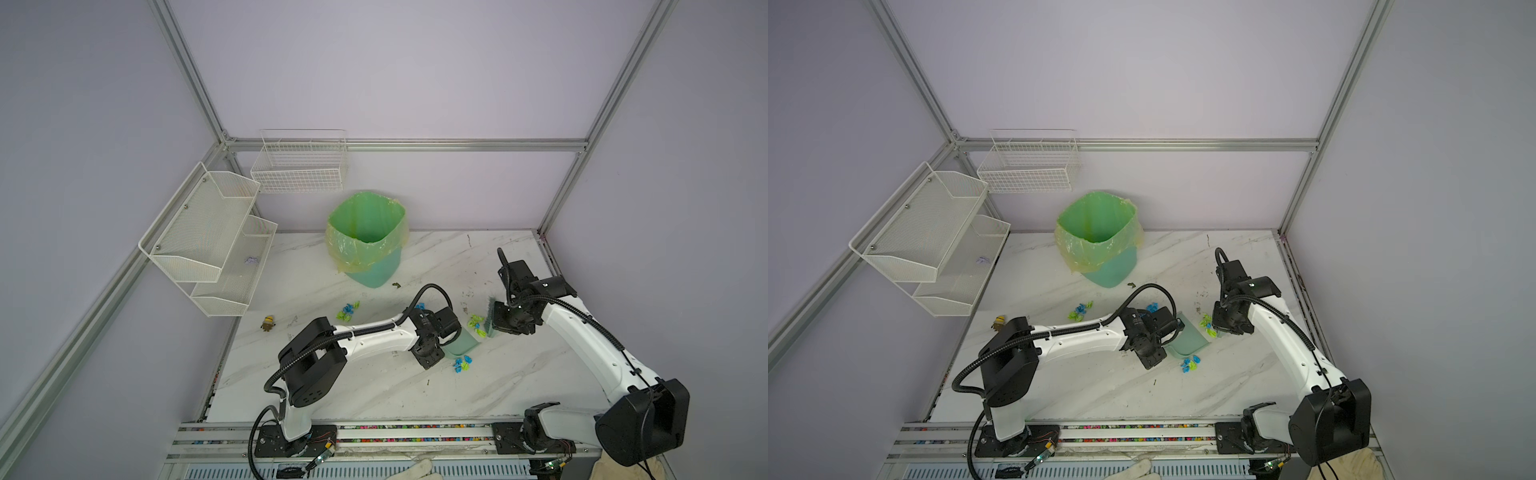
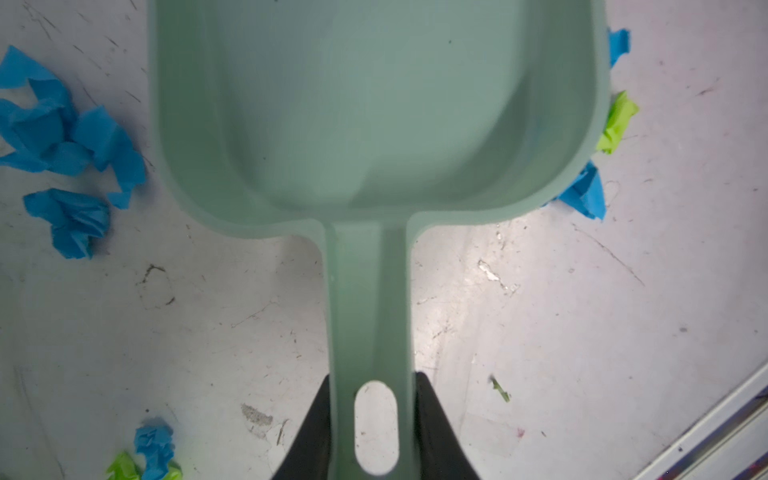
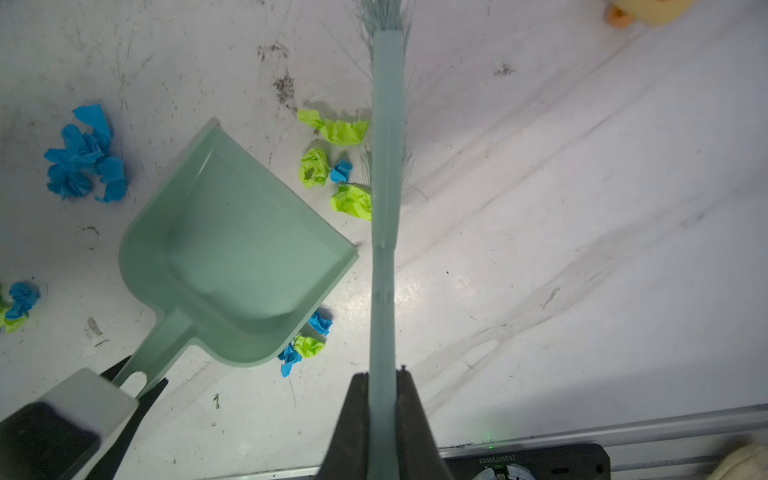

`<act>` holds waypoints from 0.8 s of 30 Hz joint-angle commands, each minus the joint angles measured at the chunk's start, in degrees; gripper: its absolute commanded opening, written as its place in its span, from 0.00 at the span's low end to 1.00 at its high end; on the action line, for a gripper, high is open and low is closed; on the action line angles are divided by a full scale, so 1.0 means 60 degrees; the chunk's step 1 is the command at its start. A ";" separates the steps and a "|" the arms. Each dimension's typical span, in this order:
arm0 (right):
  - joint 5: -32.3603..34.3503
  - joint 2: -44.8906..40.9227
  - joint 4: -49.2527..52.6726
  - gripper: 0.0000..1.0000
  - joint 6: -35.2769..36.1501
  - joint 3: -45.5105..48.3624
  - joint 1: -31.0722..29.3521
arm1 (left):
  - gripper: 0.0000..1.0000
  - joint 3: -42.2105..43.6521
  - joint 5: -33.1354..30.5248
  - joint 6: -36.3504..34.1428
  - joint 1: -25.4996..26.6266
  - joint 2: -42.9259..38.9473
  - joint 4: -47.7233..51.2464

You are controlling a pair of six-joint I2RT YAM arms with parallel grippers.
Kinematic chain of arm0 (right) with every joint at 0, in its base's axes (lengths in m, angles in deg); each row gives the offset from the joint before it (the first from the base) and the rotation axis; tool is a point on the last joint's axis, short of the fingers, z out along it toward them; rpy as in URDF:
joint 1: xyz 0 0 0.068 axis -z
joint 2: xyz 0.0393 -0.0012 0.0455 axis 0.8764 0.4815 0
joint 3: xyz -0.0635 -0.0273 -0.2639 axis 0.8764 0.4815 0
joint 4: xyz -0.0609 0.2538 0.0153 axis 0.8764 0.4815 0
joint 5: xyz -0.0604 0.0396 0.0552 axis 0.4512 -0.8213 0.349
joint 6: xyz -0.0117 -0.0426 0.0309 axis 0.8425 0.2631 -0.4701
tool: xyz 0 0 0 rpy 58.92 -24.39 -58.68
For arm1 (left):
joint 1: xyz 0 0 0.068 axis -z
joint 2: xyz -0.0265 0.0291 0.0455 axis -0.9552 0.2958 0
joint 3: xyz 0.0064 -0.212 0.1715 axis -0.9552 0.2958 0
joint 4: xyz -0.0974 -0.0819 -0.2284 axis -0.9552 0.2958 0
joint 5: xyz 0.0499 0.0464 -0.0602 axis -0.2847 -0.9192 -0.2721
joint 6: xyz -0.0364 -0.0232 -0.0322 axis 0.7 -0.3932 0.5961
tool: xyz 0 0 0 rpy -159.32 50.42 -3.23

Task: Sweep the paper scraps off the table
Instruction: 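Carry the dustpan toward the paper scraps while the right gripper lowers the brush, then sweep paper scraps into the dustpan with the brush in the right gripper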

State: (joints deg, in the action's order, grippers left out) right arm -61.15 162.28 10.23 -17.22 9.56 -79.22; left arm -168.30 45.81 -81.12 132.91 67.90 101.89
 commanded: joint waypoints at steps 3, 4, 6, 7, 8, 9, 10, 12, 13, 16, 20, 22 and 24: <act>-0.0630 -0.0440 -0.0011 0.00 -0.0317 0.0215 -0.0638 | 0.00 -0.0522 0.0270 0.0072 -0.0131 0.0141 0.0031; -0.0597 -0.0525 0.0117 0.00 -0.0428 0.0181 -0.0788 | 0.00 -0.0604 0.0317 0.0106 -0.0146 0.0210 0.0073; -0.0712 -0.0675 0.0368 0.00 -0.0541 0.0085 -0.1093 | 0.00 -0.0728 0.0409 0.0170 -0.0161 0.0303 0.0117; -0.0915 -0.0841 0.0410 0.00 -0.0592 0.0066 -0.1195 | 0.00 -0.0773 0.0456 0.0179 -0.0172 0.0342 0.0119; -0.1193 -0.0996 0.0371 0.00 -0.0624 0.0101 -0.1256 | 0.00 -0.0817 0.0498 0.0187 -0.0190 0.0383 0.0117; -0.1581 -0.1221 0.0291 0.00 -0.0651 0.0127 -0.1287 | 0.00 -0.0852 0.0502 0.0177 -0.0198 0.0390 0.0139; -0.1883 -0.1422 0.0232 0.00 -0.0694 0.0139 -0.1281 | 0.00 -0.0856 0.0508 0.0179 -0.0207 0.0387 0.0141; -0.2097 -0.1720 0.0222 0.00 -0.0815 0.0096 -0.1281 | 0.00 -0.0863 0.0545 0.0179 -0.0249 0.0384 0.0129; -0.1935 -0.1799 0.0217 0.00 -0.1010 0.0021 -0.1278 | 0.00 -0.0856 0.0546 0.0202 -0.0255 0.0387 0.0130; -0.1088 -0.1705 0.0460 0.00 -0.1461 -0.0246 -0.1289 | 0.00 -0.0877 0.0547 0.0221 -0.0307 0.0387 0.0144; 0.0536 -0.0987 0.0738 0.00 -0.1748 -0.0583 -0.1281 | 0.00 -0.0900 0.0531 0.0266 -0.0341 0.0375 0.0216; 0.0880 -0.0769 0.0535 0.00 -0.1665 -0.0872 -0.1282 | 0.00 -0.0900 0.0531 0.0267 -0.0337 0.0352 0.0216; 0.1207 -0.0572 0.0305 0.00 -0.1592 -0.1256 -0.1264 | 0.00 -0.0928 0.0486 0.0254 -0.0325 0.0347 0.0258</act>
State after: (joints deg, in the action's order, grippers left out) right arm -60.43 158.21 12.15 -25.75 5.58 -86.73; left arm -169.61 48.30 -80.07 131.29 70.15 101.98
